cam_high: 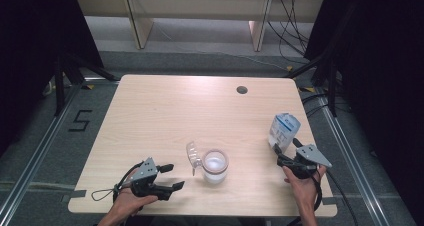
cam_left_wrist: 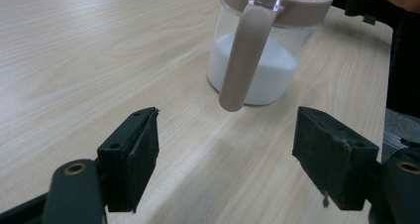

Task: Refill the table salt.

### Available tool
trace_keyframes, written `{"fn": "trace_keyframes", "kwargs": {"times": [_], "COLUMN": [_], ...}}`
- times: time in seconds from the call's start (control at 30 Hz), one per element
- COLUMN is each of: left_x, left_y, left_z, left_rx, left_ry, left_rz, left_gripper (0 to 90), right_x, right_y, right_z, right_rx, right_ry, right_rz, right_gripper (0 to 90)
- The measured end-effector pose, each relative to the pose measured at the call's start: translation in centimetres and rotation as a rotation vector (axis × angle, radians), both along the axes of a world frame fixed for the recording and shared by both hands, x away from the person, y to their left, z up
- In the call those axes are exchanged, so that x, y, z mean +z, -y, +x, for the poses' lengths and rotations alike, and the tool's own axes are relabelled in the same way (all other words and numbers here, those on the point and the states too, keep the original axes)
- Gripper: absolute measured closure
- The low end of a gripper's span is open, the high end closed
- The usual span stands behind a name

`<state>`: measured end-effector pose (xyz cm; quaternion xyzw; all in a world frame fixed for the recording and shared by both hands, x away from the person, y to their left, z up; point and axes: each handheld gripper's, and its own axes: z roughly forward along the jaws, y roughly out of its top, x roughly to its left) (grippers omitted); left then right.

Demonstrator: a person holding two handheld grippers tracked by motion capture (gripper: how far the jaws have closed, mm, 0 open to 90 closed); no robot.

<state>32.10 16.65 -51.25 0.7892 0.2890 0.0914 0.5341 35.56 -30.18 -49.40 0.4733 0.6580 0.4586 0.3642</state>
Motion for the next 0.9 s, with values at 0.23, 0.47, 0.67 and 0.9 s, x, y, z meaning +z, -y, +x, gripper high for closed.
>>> {"fn": "trace_keyframes", "kwargs": {"times": [0.23,0.47,0.67,0.9], "left_x": [0.0,-0.2,-0.3,-0.4], "left_y": [-0.4,-0.6,-0.8,-0.6], "left_z": [-0.4,-0.5,-0.6,-0.9], "left_rx": [0.016,0.017,0.026,0.039], "left_ry": [-0.004,-0.009,-0.015,-0.007], "left_rz": [0.005,-0.003,-0.006,-0.001], "left_gripper": [24.9,24.8,23.9,23.4], "right_x": [-0.1,0.5,0.3,-0.2], "right_y": [-0.3,-0.7,-0.7,-0.6], "right_z": [-2.3,-3.8,-4.6,-5.6], "right_rx": [0.002,0.011,0.034,0.084], "right_ry": [-0.014,0.013,0.007,0.015], "right_rz": [0.01,0.015,0.036,0.035], "right_gripper": [27.3,26.4,21.1,16.6]}}
